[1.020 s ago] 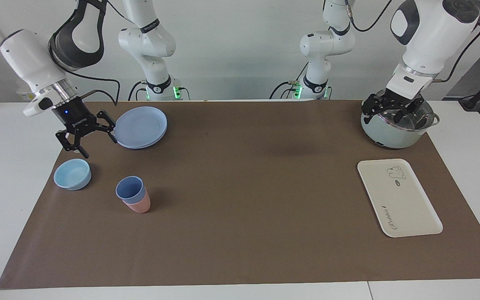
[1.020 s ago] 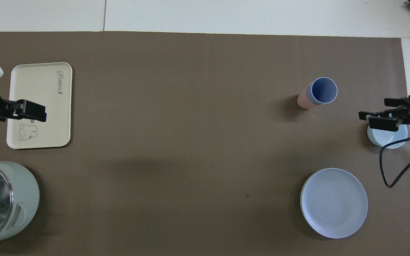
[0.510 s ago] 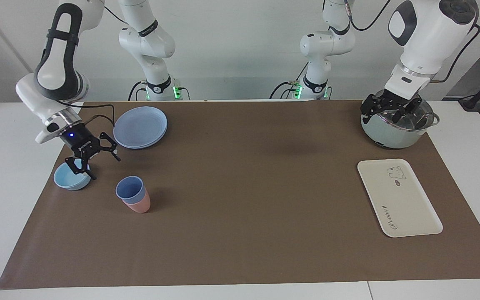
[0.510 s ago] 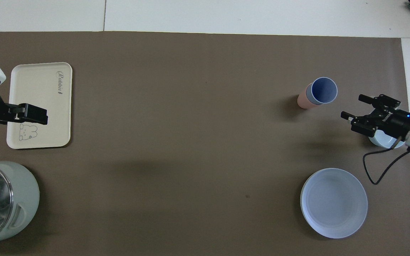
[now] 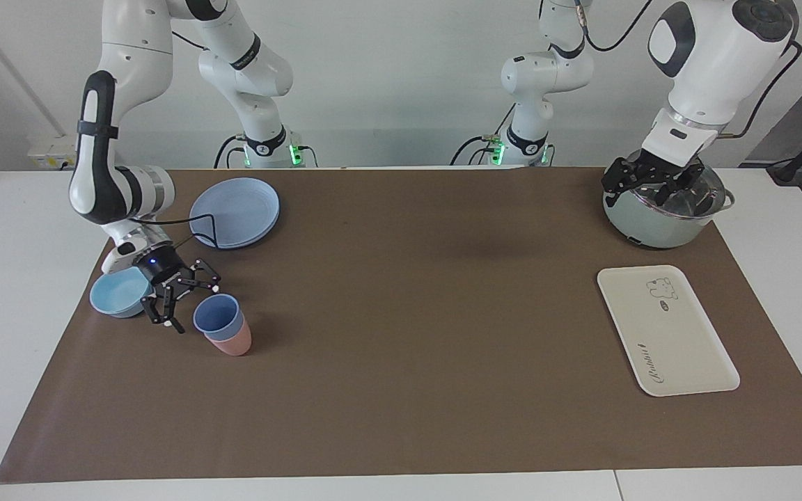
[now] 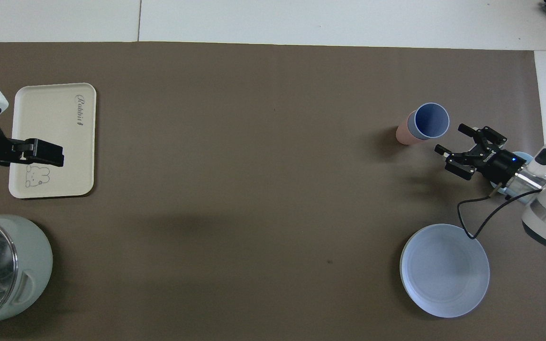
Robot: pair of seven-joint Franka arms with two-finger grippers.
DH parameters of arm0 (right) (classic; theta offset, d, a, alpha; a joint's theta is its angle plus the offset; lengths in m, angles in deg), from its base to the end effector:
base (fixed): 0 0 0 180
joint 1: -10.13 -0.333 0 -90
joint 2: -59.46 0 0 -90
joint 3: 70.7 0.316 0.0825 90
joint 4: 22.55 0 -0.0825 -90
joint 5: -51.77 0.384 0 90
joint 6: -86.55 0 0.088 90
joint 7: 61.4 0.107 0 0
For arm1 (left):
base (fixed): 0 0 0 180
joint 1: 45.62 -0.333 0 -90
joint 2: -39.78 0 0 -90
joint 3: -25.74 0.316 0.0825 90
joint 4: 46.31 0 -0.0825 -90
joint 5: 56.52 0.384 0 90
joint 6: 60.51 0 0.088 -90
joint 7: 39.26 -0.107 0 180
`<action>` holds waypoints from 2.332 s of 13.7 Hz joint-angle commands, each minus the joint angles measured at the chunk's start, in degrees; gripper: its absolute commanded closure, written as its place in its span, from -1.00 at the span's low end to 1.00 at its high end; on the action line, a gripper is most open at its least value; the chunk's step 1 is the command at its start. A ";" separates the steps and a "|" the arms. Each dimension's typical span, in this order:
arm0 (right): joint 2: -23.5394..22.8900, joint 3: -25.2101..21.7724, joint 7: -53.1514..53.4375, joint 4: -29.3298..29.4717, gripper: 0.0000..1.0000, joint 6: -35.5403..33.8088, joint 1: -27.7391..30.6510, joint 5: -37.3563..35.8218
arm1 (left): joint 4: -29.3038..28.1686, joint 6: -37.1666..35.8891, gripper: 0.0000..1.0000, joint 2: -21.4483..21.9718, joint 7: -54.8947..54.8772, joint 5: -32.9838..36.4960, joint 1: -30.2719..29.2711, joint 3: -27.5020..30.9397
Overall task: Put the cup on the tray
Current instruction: 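Move the right gripper toward the blue cup and close on its rim, then lift the blue cup with the right gripper while the left gripper reaches out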
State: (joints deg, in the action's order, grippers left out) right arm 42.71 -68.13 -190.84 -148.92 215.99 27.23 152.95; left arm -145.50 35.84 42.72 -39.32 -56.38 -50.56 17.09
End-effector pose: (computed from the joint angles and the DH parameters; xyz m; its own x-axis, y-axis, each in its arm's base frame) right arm 0.5412 -0.1131 0.2490 0.4211 0.1325 0.8973 0.6028 -0.7800 -0.1677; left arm 0.5440 -0.0369 0.5859 0.9978 -0.0658 0.0011 -0.0658 -0.9978 -0.0101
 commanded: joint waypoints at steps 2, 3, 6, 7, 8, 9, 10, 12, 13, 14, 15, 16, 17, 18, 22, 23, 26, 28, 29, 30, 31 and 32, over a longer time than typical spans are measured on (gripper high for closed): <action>-0.39 0.07 -3.43 0.60 -1.00 -0.06 -3.11 7.42 | -2.15 1.29 -1.00 1.98 0.49 0.39 -0.60 -0.06; -0.39 0.07 -4.40 0.69 -1.00 0.29 -4.00 9.54 | -1.97 1.12 -1.00 1.98 0.32 0.39 -0.60 0.03; -2.06 0.07 -6.86 2.00 -1.00 0.38 -5.24 11.32 | -1.88 0.41 -1.00 2.07 0.32 0.39 -0.42 0.03; -2.06 0.07 -7.74 2.01 -1.00 0.38 -5.15 11.41 | -1.88 0.32 -1.00 2.07 0.32 0.39 -0.34 0.03; -2.06 0.07 -7.75 2.01 -1.00 0.47 -5.15 11.41 | -1.80 0.15 -1.00 2.07 0.23 0.39 -0.25 0.03; -2.06 0.07 -7.75 2.01 -1.00 0.47 -5.24 11.41 | -1.79 0.24 -1.00 2.07 0.14 0.39 -0.25 0.03; -2.06 0.07 -7.84 2.01 -1.00 0.55 -5.50 11.50 | -1.79 0.24 -1.00 2.07 0.14 0.39 -0.25 0.03; -2.15 0.07 -7.93 2.10 -1.00 0.64 -6.12 11.67 | -1.80 0.32 -1.00 2.07 -0.03 0.39 -0.42 0.03; -2.15 0.07 -7.93 2.10 -1.00 0.64 -6.29 12.19 | -1.79 1.02 -1.00 1.98 -0.21 0.39 -0.51 0.03; -2.15 0.07 -8.01 2.10 -1.00 0.99 -6.73 13.24 | -1.79 1.11 -1.00 1.98 -0.13 0.39 -0.51 0.03; -2.15 0.07 -8.89 2.10 -1.00 1.34 -7.60 14.30 | -1.79 1.12 -1.00 1.98 -0.04 0.39 -0.60 0.03; -2.15 0.07 -9.16 2.10 -1.00 1.35 -7.96 15.09 | -1.79 0.42 -1.00 1.98 0.14 0.39 -0.60 0.03; -2.15 0.07 -9.77 2.10 -1.00 1.43 -7.96 15.19 | -1.79 0.59 -1.00 1.98 0.14 0.39 -0.51 0.03; -2.24 -0.02 -10.64 2.18 -0.24 1.43 -7.88 15.10 | -1.79 0.59 -1.00 1.98 0.14 0.39 -0.34 0.03; -1.63 0.33 -9.09 3.68 1.00 5.19 -8.05 14.14 | -1.71 0.85 -1.00 1.98 0.40 0.39 0.28 -0.06; 0.64 0.85 -7.24 3.68 1.00 9.48 -8.31 13.00 | -1.79 0.94 -1.00 1.98 0.14 0.39 0.28 -0.14; 8.46 1.12 9.67 3.77 1.00 26.26 -17.42 4.75 | -1.88 2.95 -1.00 1.90 0.32 0.13 1.24 -0.49; 9.27 1.12 14.38 4.64 1.00 31.12 -20.87 -0.25 | -2.32 5.06 -1.00 1.81 0.23 -2.32 1.25 -0.58; 9.19 1.12 14.40 4.99 1.00 31.75 -20.88 -2.72 | -2.32 6.11 -1.00 1.72 0.23 -5.47 1.16 -0.50; 9.19 1.12 14.40 5.00 1.00 31.67 -20.80 -4.74 | -2.41 8.21 -1.00 1.55 0.40 -9.85 1.16 -0.50; 9.19 1.12 14.40 5.00 1.00 31.41 -20.71 -6.68 | -2.58 10.93 -1.00 1.20 1.45 -13.89 1.16 -0.50; 9.27 1.03 14.48 5.00 1.00 31.32 -20.62 -8.52 | -2.59 13.48 -1.00 0.50 3.89 -16.28 1.42 -0.50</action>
State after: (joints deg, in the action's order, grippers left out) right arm 52.34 -66.88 -176.75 -143.88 248.33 5.22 148.13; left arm -146.07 44.37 42.93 -38.35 -68.05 -49.84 16.05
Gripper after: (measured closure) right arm 0.145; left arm 0.000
